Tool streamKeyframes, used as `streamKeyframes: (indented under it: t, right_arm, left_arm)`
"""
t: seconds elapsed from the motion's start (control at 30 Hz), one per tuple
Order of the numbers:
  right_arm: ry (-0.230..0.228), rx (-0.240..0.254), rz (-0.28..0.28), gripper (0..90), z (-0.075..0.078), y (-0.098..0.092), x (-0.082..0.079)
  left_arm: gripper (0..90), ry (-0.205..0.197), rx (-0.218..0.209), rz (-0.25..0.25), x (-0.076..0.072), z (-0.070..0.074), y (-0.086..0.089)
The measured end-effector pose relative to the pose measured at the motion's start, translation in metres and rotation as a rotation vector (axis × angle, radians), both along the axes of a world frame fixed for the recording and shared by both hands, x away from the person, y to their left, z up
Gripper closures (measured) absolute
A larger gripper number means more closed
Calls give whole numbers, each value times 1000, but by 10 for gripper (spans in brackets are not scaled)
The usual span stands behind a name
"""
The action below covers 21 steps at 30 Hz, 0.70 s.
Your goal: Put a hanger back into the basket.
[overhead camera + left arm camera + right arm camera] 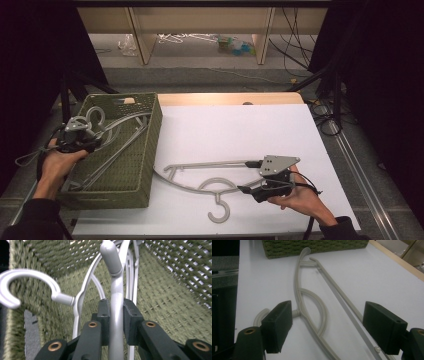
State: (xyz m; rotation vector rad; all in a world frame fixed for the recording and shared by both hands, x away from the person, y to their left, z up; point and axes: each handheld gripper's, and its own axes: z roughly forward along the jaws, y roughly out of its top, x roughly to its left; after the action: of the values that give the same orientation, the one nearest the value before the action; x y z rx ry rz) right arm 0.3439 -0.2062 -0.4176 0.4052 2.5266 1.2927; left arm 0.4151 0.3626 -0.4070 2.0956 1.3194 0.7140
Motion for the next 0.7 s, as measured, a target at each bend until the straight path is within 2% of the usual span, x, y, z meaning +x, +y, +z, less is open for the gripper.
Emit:
streamKeyframes:
  t: [0.2, 0.23, 0.27, 0.37, 0.4, 0.47, 0.5, 0.57, 0.6, 0.63, 0.67, 0.7]
  right_arm:
    - [1, -2, 0, 249, 0, 0, 0]
    - [1, -2, 1, 249, 0, 0, 0]
    - [6, 0, 0, 249, 0, 0, 0]
    - [6, -1, -1, 249, 0, 0, 0]
    - [8, -2, 0, 249, 0, 0, 0]
    - [5, 0, 0, 249, 0, 0, 0]
    - [7, 1, -3, 249, 0, 0, 0]
    - [9, -1, -4, 249, 0, 0, 0]
    - [8, -2, -3, 249, -1, 0, 0]
    - [7, -2, -2, 249, -1, 0, 0]
    - [6, -5, -1, 249, -1, 0, 1]
    - [6, -5, -1, 249, -1, 0, 1]
  left_arm:
    - [769, 10, -13, 43, 2, -3, 5]
    - [768, 9, -4, 51, 3, -4, 5]
    - [764, 9, 25, 71, 4, -5, 5]
    - [752, 14, 44, 84, 5, -7, 8]
    - [749, 17, 29, 108, 4, -8, 8]
    - [726, 25, 31, 117, 4, -8, 10]
    - [674, 17, 18, 146, 1, -8, 13]
    - [668, 10, 17, 140, 0, -7, 14]
    - [668, 6, 3, 150, -3, -6, 14]
    - [651, -5, 9, 135, -4, -5, 15]
    - [626, -27, -3, 110, -11, -2, 11]
    - [607, -27, -3, 110, -11, -2, 11]
